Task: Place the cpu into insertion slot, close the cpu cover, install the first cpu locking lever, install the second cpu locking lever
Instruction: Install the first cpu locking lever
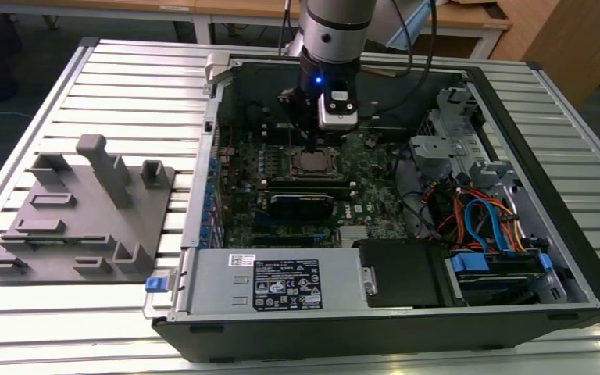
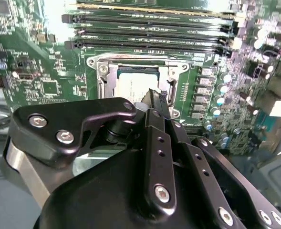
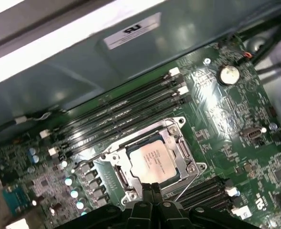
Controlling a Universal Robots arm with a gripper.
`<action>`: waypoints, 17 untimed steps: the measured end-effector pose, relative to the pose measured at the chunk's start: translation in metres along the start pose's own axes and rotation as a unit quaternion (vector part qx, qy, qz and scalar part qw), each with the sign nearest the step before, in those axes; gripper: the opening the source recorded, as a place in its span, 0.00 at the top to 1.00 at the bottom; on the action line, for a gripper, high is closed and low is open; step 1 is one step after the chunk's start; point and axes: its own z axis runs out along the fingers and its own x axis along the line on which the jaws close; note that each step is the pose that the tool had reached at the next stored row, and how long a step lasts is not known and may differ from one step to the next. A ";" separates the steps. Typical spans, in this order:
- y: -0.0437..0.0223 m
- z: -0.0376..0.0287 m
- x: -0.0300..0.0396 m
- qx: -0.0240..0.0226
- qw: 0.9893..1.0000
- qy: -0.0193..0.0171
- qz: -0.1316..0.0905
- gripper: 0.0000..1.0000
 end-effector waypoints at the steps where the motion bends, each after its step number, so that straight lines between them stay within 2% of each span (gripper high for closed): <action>1: 0.0000 0.0000 0.0000 0.000 1.000 0.000 -0.007 0.90; 4: 0.0000 0.0000 0.0000 0.001 1.000 -0.001 -0.027 0.90; 8: 0.0000 0.0000 0.0000 0.002 0.999 -0.001 -0.054 0.90; 15: 0.0000 0.0000 0.0000 0.003 0.995 -0.002 -0.099 0.90; 16: 0.0000 0.0000 0.0001 0.003 0.995 -0.003 -0.101 0.90; 17: 0.0000 0.0000 0.0001 0.002 0.995 -0.006 -0.103 0.90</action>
